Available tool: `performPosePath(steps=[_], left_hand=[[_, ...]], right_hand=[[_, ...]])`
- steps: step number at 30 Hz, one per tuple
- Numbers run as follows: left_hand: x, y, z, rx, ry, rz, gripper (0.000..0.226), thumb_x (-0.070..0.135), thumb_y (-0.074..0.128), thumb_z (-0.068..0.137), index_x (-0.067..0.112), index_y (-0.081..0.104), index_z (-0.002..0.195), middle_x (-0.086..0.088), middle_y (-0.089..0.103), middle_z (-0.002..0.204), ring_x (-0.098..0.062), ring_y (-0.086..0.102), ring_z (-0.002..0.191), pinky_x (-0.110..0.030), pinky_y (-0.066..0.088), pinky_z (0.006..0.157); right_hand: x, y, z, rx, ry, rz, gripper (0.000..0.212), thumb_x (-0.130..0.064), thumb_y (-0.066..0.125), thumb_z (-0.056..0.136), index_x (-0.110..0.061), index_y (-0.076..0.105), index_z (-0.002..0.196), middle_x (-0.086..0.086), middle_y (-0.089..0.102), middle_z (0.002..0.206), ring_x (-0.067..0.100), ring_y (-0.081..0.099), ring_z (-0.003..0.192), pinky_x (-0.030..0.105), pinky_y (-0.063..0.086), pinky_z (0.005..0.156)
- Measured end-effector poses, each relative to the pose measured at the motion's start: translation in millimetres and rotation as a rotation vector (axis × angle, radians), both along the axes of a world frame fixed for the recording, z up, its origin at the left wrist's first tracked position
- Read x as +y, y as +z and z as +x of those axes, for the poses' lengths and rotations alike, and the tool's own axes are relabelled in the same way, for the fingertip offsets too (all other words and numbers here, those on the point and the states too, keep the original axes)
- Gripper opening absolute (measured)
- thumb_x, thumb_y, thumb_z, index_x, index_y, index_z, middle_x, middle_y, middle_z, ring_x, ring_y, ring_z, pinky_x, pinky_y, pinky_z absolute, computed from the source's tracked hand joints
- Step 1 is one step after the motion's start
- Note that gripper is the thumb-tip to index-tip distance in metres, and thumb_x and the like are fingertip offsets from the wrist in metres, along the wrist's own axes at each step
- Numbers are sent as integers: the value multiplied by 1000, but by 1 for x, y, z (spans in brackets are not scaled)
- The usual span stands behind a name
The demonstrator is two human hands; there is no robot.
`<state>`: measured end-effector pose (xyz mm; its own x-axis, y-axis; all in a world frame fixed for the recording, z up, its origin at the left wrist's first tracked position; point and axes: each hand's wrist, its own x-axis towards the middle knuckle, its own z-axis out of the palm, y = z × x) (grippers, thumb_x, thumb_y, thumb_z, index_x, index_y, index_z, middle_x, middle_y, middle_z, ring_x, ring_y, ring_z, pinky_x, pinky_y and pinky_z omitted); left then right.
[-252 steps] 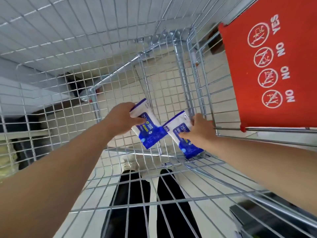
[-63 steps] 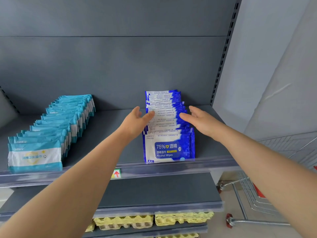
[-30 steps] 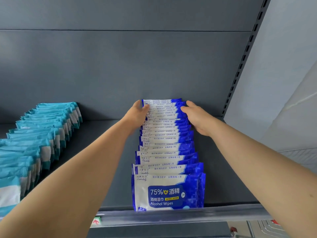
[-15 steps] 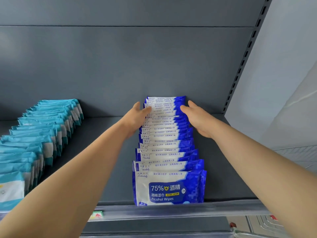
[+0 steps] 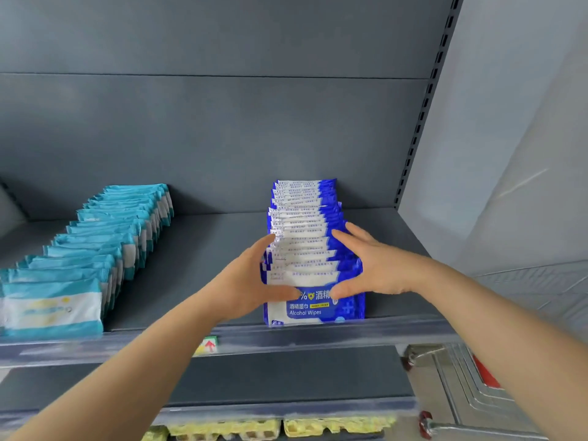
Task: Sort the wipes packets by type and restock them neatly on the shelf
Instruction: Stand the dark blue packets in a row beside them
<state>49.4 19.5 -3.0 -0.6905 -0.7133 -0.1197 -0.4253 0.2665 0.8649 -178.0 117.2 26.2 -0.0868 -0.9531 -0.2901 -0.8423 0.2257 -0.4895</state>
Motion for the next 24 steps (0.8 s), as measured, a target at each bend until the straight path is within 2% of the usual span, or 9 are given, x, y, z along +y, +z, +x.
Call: performPosePath(steps=[3,7,9,12,17,19,21,23,24], left_hand=[[0,-6,-7,-13,62,-71,100,37,85,67,32,24,146,10,59,124,-8,67,97,-33,57,84],[5,-5,-14,15,55,-82,82,25,78,79,29,25,142,14,58,116,2,63,89,-10,50,60],[7,-6,-13,-24,40,-104,87,26,76,81,28,18,146,11,56,125,-3,63,96,-14,52,67],[11,-7,-9,-85,19,-99,95,29,72,84,30,6,152,5,49,137,-14,62,107,-30,55,84],[21,-6,-4,-27,27,-55,88,25,68,87,31,7,151,6,47,134,-13,61,104,-28,57,79],[24,-6,-5,34,46,-35,79,20,66,89,30,13,147,9,53,125,-4,64,93,-18,55,66],[26,-4,-5,81,84,-5,65,19,62,92,28,21,142,19,56,108,3,63,79,-12,51,56],[24,4,-7,95,169,32,52,28,57,94,25,28,137,20,55,108,0,64,81,-13,51,60],[21,10,-9,83,208,25,50,33,55,95,23,30,137,14,55,122,-4,64,94,-17,51,69]], right_hand=[[-3,-5,6,-57,-66,-122,108,-38,79,73,-29,7,153,-12,-6,159,5,11,144,26,21,115],[-4,-7,8,-56,-117,-168,103,-31,79,75,-25,13,152,-11,5,160,7,16,144,28,22,116],[-1,-11,10,-43,-114,-148,102,-32,78,77,-24,10,153,-13,3,160,7,15,144,30,23,116],[6,-16,14,-73,-133,-145,102,-33,76,78,-23,7,153,-13,5,160,8,20,143,33,26,116],[15,-18,19,-34,-124,-181,98,-43,71,81,-24,8,153,-12,5,159,9,22,143,35,30,115],[17,-15,20,-45,-112,-186,98,-50,69,79,-25,9,153,-15,9,157,5,22,142,33,30,113],[18,-10,21,-94,-123,-233,89,-51,67,81,-27,17,151,-19,20,149,0,29,133,23,30,107],[16,-3,21,-109,-154,-278,79,-49,61,87,-23,21,150,-15,22,152,3,32,134,22,30,103],[14,0,20,-98,-169,-286,75,-49,58,88,-23,23,150,-13,24,153,7,32,136,24,30,104]])
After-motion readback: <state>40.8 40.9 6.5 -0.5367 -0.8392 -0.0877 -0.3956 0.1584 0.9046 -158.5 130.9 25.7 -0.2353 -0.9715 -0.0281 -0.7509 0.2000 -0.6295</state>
